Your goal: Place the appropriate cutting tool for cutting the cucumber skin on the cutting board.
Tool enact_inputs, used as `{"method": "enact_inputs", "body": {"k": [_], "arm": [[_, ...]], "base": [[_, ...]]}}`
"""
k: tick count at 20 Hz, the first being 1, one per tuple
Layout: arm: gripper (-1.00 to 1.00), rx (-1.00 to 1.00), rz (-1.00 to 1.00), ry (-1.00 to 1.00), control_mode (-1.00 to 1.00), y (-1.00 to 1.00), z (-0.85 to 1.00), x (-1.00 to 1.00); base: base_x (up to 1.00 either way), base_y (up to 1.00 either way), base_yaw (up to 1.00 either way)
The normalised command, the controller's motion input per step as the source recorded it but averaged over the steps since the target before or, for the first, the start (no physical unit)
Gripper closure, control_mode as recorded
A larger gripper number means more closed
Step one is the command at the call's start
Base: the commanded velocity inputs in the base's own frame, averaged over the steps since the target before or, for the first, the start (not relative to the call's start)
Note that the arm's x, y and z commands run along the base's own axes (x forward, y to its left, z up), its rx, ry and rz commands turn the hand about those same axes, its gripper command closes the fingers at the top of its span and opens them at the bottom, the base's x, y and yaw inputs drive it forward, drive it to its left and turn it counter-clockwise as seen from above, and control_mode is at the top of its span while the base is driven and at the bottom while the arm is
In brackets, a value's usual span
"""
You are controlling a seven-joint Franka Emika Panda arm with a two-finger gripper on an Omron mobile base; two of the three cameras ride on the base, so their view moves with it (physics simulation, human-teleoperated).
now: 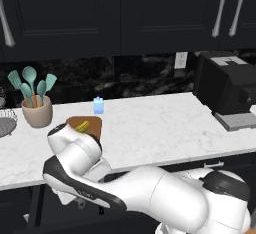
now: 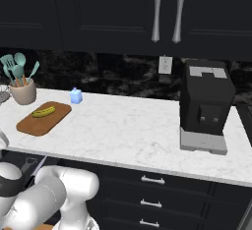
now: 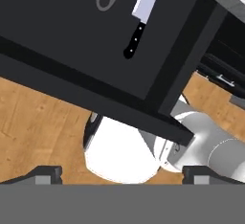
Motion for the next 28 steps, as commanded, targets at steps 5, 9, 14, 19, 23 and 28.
{"method": "enact_inputs", "body": {"k": [5, 9, 14, 19, 23, 28], "arm": [[-1.00, 0.09, 0.00, -0.01, -1.00, 0.00, -0.28, 0.27], [-1.00, 0.14, 0.00, -0.03, -1.00, 0.00, -0.40, 0.27], [-1.00, 0.10, -0.01, 0.00, -1.00, 0.00, -0.45, 0.10], [-1.00, 0.04, -0.05, 0.00, -1.00, 0.00, -0.37, 0.10], [-1.00, 0.04, -0.07, 0.00, -1.00, 0.00, -0.36, 0.14], [-1.00, 0.03, -0.09, 0.00, -1.00, 0.01, -0.36, 0.10]], "base": [[0.00, 0.00, 0.00], [0.00, 0.00, 0.00], [0.00, 0.00, 0.00], [0.00, 0.00, 0.00], [0.00, 0.00, 0.00], [0.00, 0.00, 0.00]]}}
